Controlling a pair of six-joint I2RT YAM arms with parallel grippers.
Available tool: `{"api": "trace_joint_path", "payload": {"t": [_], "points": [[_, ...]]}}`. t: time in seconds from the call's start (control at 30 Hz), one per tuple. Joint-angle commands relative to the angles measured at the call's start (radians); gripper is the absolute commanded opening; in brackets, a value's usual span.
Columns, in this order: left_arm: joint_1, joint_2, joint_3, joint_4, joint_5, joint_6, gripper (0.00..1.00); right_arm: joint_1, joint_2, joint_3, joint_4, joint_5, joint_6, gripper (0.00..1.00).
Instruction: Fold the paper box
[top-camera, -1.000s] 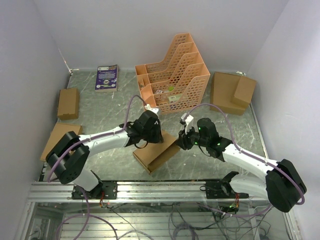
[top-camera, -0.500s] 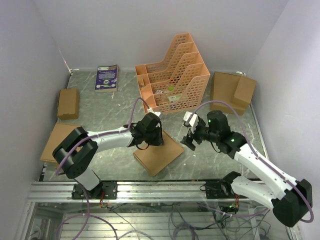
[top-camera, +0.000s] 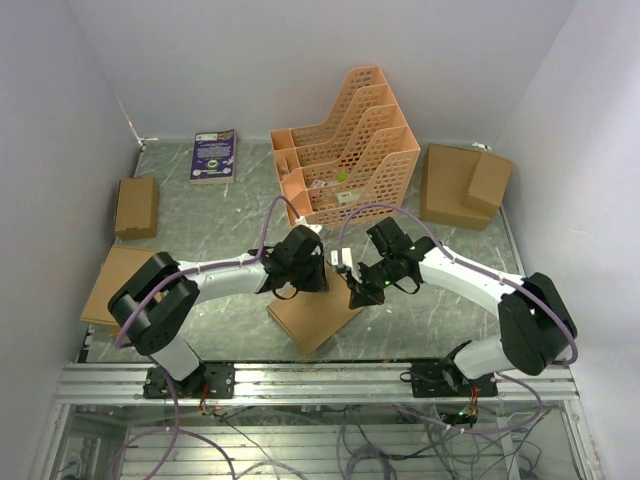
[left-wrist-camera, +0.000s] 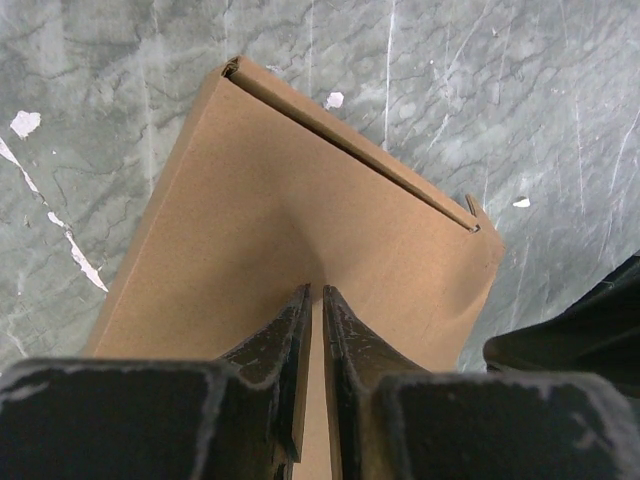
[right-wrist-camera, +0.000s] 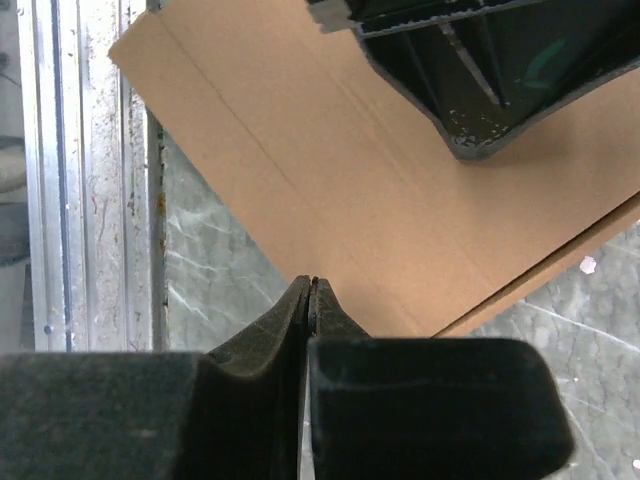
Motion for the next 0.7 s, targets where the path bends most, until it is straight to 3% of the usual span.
{"api": "trace_joint_path", "payload": {"t": [0.0,0.2,0.37,0.6,0.67], "points": [[0.000,0.011,-0.023,-0.044,-0.002,0.027,0.22,0.005,0.044,0.027,0.063,-0.001,0.056,0.00],[-0.001,-0.034,-0.021,-0.033,-0.012,0.048,0.24,0.005,0.140,0.040,0.098,0.053,0.117,0.00],[-0.001,-0.139,-0.033,-0.069,-0.125,0.094,0.30,0.003,0.180,0.055,0.096,0.084,0.123,0.00],[0.004,-0.428,-0.209,-0.063,-0.339,0.063,0.65,0.002,0.223,0.116,0.084,0.080,0.101,0.03],[0.007,-0.493,-0.262,-0.050,-0.358,0.039,0.71,0.002,0.246,0.142,0.071,0.078,0.084,0.03]]}}
